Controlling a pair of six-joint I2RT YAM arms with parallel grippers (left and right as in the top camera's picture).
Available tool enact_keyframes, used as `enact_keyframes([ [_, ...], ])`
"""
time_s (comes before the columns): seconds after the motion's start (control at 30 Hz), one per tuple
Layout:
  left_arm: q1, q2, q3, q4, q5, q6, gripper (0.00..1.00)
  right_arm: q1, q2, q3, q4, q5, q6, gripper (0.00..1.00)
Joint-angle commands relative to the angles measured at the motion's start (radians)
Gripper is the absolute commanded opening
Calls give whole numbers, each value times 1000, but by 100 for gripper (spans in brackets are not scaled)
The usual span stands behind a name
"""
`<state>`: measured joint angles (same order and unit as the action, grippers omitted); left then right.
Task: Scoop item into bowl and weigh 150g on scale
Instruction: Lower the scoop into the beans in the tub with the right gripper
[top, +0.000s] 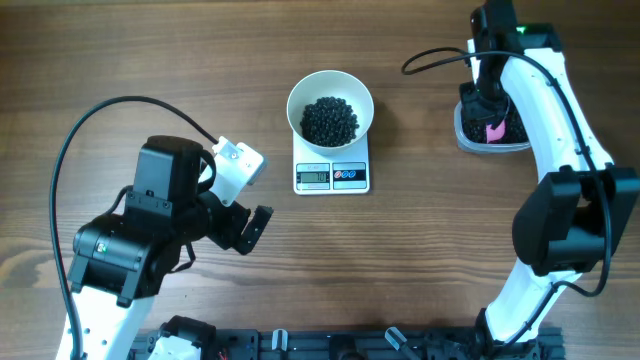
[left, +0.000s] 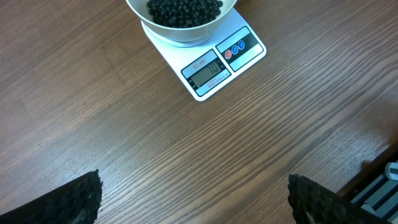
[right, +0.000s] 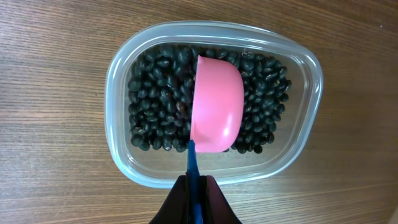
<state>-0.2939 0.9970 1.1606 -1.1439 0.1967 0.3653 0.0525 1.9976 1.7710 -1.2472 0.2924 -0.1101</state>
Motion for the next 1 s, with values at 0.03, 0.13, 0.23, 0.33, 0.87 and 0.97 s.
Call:
enact_keyframes([
  [0.03,7,0,18,3,16,20,100,-39,26,1,0,18,-21,4],
  [0.13,7,0,18,2,16,20,100,-51,26,2,-1,-62,-21,4],
  [0.23,7,0,18,3,16,21,100,-66,26,2,9,-146,-23,5],
  [0.33,7,0,18,3,16,20,100,-92,26,2,14,-171,-48,4],
  [0.87,7,0,18,3,16,21,100,-273,26,2,11,-511,-174,5],
  [0.97,7,0,18,3,16,20,100,-276,26,2,8,-538,-182,4],
])
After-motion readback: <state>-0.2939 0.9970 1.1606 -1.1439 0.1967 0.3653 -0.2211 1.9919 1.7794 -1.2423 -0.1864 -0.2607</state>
